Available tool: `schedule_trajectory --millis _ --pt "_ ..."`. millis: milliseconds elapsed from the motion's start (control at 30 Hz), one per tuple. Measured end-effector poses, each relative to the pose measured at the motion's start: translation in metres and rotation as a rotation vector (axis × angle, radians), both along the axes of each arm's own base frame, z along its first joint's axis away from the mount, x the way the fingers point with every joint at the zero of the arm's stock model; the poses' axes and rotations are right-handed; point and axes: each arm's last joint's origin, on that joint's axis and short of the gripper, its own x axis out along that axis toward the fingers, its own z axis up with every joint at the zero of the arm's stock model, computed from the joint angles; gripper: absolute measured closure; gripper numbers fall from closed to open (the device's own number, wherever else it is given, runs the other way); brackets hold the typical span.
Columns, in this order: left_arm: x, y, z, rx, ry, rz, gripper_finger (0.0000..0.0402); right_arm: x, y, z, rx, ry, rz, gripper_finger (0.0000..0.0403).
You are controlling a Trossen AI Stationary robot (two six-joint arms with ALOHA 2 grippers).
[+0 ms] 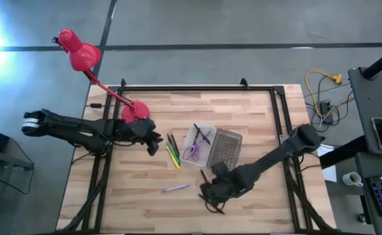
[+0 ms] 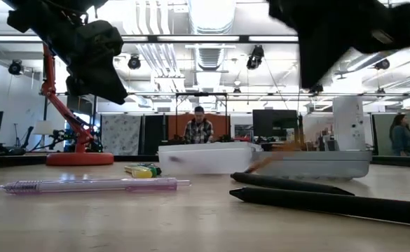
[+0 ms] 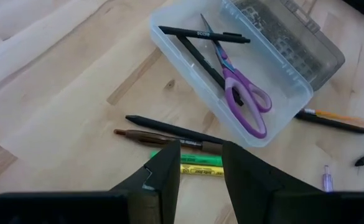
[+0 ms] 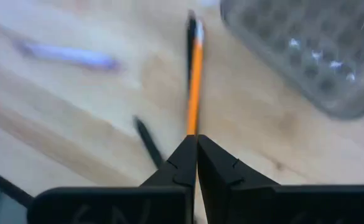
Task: Pick & place school supplies into a supply box
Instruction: Put the orange pencil into the supply box
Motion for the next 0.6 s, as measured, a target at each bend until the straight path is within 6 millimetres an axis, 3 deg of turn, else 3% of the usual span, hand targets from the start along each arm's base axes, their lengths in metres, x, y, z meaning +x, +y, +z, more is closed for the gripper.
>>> schedule_trajectory --millis 133,333,433,600 --pt "0.0 0.0 0.0 -0.002 -0.002 -0.002 0.0299 0.001 -0.024 0.023 -0.046 -0.107 -0.101 0.0397" --pt "0.0 -0.001 0.0 -0.009 -0.003 -0.016 0.0299 0.022 -0.052 0.019 -0.043 -0.124 -0.03 0.0395" --pt "0.0 -0.005 0.0 -0.012 -0.002 -0.034 0.0299 0.021 -0.046 0.014 0.021 -0.082 0.034 0.0395" --pt "-0.001 -0.01 -0.003 -0.012 0.007 -0.06 0.0299 0.008 -0.019 -0.006 0.117 0.019 0.072 0.0393"
